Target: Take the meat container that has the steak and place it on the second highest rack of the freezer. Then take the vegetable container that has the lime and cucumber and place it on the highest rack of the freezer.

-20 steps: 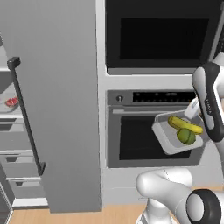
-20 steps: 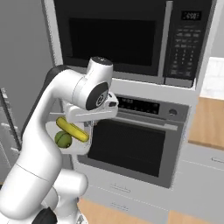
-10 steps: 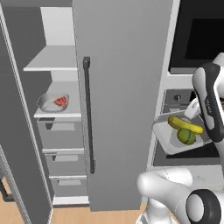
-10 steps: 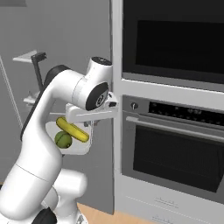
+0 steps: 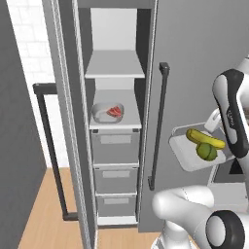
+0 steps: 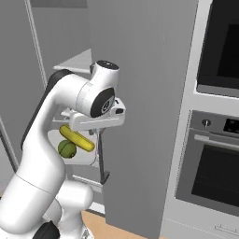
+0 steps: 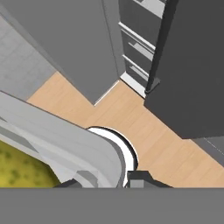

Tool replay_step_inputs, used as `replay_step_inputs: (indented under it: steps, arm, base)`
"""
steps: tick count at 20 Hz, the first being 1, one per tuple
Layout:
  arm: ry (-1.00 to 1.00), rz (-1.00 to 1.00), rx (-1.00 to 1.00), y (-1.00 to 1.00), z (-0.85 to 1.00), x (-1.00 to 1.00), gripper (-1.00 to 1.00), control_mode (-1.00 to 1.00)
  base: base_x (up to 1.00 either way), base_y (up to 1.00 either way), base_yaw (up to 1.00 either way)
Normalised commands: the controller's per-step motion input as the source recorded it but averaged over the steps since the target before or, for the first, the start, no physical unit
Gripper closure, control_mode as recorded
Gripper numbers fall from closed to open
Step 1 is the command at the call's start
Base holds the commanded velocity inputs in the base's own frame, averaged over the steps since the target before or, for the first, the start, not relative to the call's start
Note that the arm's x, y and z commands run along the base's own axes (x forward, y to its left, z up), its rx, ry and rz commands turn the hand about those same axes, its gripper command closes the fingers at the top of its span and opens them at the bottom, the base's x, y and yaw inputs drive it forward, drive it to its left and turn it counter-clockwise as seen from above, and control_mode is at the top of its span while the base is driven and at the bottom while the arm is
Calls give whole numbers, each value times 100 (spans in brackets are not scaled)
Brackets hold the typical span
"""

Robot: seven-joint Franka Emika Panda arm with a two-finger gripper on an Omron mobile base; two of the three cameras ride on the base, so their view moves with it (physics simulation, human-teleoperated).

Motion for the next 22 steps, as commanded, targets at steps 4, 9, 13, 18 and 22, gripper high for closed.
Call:
replay_step_inputs:
  steps: [4,9,13,18,22]
  arm:
    - [0,0,0,0,0,0,100,100]
    - [0,0,0,0,0,0,100,100]
    - [0,0,0,0,0,0,100,100]
    - [0,0,0,0,0,0,100,100]
    - [0,0,0,0,0,0,100,100]
  base:
    - [0,47,0]
    - [12,22,-3]
    - [35,33,-3]
    - [28,38,-1]
    - [38,11,-5]
